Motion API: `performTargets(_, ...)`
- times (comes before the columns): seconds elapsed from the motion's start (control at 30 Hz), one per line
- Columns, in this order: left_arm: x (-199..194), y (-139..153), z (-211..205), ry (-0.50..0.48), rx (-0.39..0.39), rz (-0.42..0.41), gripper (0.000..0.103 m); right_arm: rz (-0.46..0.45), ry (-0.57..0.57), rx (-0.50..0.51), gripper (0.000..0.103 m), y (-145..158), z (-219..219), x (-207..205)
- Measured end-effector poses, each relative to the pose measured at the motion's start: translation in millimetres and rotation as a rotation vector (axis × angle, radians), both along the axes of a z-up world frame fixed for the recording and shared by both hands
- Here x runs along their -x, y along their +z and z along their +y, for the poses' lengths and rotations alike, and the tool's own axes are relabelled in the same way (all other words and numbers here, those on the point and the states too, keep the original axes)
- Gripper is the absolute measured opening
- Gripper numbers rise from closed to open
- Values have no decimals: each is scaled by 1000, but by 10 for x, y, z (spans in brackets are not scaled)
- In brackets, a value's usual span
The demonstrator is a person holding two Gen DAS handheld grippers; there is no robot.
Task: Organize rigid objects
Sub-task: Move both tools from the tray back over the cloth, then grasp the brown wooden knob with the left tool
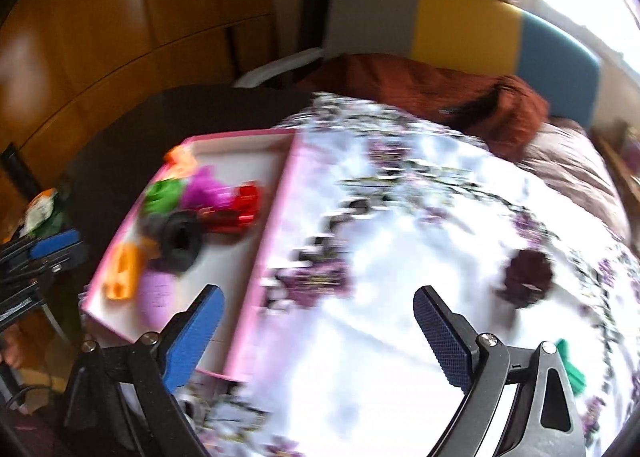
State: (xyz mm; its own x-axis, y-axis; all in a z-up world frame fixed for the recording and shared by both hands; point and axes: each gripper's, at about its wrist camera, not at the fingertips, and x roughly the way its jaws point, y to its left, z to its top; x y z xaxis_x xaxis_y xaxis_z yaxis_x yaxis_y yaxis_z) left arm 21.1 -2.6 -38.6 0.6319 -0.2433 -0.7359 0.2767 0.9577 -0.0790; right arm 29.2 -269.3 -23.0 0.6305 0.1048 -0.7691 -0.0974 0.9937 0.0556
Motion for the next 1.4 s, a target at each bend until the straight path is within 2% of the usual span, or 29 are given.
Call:
performTargets(0.17,-3,30,-167,-44,-7,-2,33,-13,-160,13,98,64,-638,45)
performTargets(0.27,-4,61,-301,-77,-15,-8,34,-30,-294,25,100,99,-1099,102)
performTargets(0.43,-24,137,-560,-147,-25,-23,35,-76,-595,12,103,72,-1947,312)
performTargets(0.5,-28,167,-662,-172,-28,-29,39,-91,-724,-30,103,1,-2254,447)
performTargets(0.57,-38,187,-802,-206,-32,-29,41,-78,-867,-117,103,-99,-2543,606)
performTargets(0.67,-76,190,-1042,-251,-24,-7,45,-74,-984,-242,103,-175,-2802,754)
performTargets(0.77,-106,182,-1330,-311,3,27,58,-55,-992,-284,103,-239,-2841,765)
performTargets(1.03,-155,149,-2193,-468,33,89,59,-32,-962,-309,103,-310,-2780,735)
performTargets(1.3,-377,78,-2828,-530,85,181,58,-38,-963,-349,103,-310,-2818,754)
performTargets(1.4,-496,90,-3036,-542,102,185,58,-41,-952,-359,103,-303,-2809,744)
